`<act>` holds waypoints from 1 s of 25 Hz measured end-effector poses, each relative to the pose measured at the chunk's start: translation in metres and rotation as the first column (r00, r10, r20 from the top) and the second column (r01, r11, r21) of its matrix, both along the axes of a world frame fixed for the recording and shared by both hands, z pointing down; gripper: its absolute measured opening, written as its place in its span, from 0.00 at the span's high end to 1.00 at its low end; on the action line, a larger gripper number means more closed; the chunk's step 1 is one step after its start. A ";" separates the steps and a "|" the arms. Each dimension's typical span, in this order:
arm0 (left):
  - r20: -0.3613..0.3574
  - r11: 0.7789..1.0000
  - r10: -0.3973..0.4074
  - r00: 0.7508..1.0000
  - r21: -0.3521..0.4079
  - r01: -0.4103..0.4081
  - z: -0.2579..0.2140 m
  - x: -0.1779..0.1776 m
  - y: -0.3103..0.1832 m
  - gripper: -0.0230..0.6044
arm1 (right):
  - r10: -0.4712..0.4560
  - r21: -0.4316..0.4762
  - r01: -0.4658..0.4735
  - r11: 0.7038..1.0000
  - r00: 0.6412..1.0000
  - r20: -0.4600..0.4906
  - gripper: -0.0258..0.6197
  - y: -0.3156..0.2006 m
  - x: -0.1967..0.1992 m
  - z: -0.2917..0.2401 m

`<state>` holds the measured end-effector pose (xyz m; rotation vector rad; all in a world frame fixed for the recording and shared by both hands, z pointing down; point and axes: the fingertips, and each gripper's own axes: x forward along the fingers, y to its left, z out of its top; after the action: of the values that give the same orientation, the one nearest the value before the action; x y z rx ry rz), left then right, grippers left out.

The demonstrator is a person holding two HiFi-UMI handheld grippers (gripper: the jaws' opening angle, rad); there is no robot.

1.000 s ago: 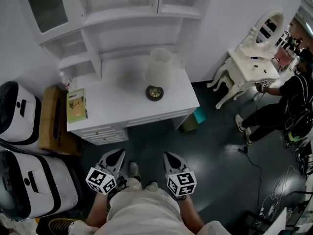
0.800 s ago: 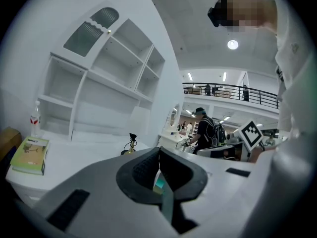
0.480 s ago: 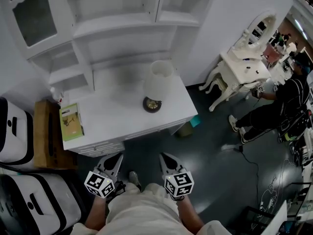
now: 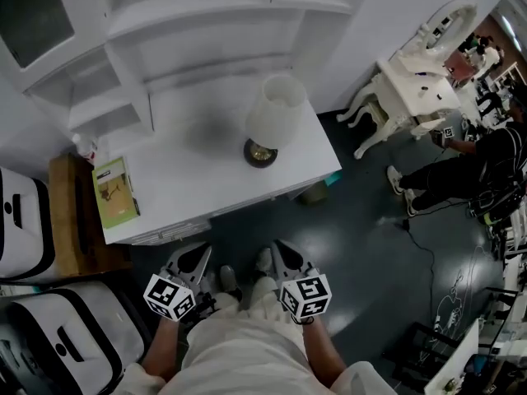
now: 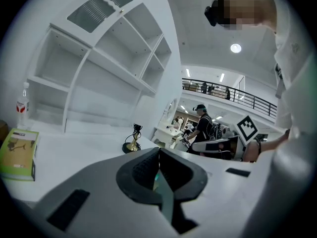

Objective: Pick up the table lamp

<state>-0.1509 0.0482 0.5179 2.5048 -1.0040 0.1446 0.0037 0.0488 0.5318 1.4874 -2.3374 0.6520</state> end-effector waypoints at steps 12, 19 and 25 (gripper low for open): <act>-0.015 1.000 0.005 1.000 0.017 -0.005 -0.011 0.021 -0.052 0.95 | -0.032 0.007 0.032 0.999 0.999 -0.006 0.94 -0.057 0.009 0.002; -0.011 0.999 -0.040 0.999 0.034 0.040 -0.025 0.031 -0.084 0.95 | -0.087 0.013 0.087 0.996 0.996 -0.002 0.94 -0.097 0.022 -0.004; 0.010 0.996 -0.080 0.997 0.038 0.080 -0.028 0.048 -0.107 0.95 | -0.118 0.046 0.117 0.992 0.993 0.008 0.94 -0.134 0.040 -0.007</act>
<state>-0.1029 -0.0586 0.4897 2.4951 -1.1195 0.1169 0.0437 -0.0848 0.5250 1.3557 -2.4413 0.5811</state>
